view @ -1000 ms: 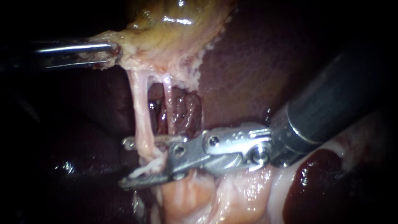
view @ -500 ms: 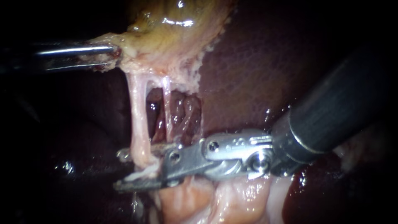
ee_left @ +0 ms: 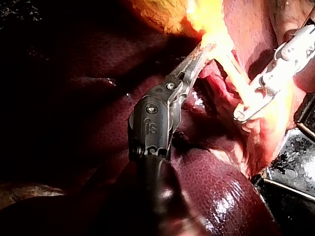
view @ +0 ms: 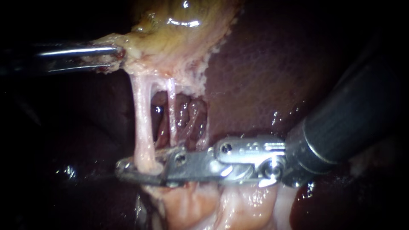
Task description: Clipping first clip left tube
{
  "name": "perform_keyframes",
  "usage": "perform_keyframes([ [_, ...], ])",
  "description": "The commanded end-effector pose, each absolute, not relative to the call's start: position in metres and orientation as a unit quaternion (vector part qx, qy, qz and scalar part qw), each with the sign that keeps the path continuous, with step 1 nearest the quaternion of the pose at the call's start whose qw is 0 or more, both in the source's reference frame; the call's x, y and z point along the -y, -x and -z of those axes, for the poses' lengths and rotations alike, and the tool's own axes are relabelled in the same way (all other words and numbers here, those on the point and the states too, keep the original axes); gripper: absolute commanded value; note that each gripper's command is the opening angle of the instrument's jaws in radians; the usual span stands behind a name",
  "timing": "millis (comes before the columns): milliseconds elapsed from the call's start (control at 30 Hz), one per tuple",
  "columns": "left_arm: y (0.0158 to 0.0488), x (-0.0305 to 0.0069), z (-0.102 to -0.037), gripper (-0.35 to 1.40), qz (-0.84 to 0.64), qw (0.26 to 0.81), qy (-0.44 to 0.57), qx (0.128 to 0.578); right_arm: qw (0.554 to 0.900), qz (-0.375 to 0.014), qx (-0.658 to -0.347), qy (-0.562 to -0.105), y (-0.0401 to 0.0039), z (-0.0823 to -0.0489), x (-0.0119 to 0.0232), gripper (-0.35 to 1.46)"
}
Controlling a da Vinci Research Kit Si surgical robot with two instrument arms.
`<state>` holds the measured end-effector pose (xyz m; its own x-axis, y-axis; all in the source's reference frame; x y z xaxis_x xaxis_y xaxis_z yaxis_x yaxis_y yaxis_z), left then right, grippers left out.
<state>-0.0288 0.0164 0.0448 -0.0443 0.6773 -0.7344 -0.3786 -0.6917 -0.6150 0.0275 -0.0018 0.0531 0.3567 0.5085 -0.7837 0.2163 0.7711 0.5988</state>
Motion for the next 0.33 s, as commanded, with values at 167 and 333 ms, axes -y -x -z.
perform_keyframes([
  [167, 0.0288, -0.0164, -0.0448, -0.35, -0.711, 0.371, 0.583, 0.128, 0.758, -0.095, -0.559, -0.324, -0.0275, -0.0532, 0.0018, -0.35],
  [333, 0.0288, -0.0165, -0.0449, -0.35, -0.711, 0.371, 0.583, 0.128, 0.757, -0.095, -0.559, -0.324, -0.0274, -0.0534, 0.0016, -0.35],
])
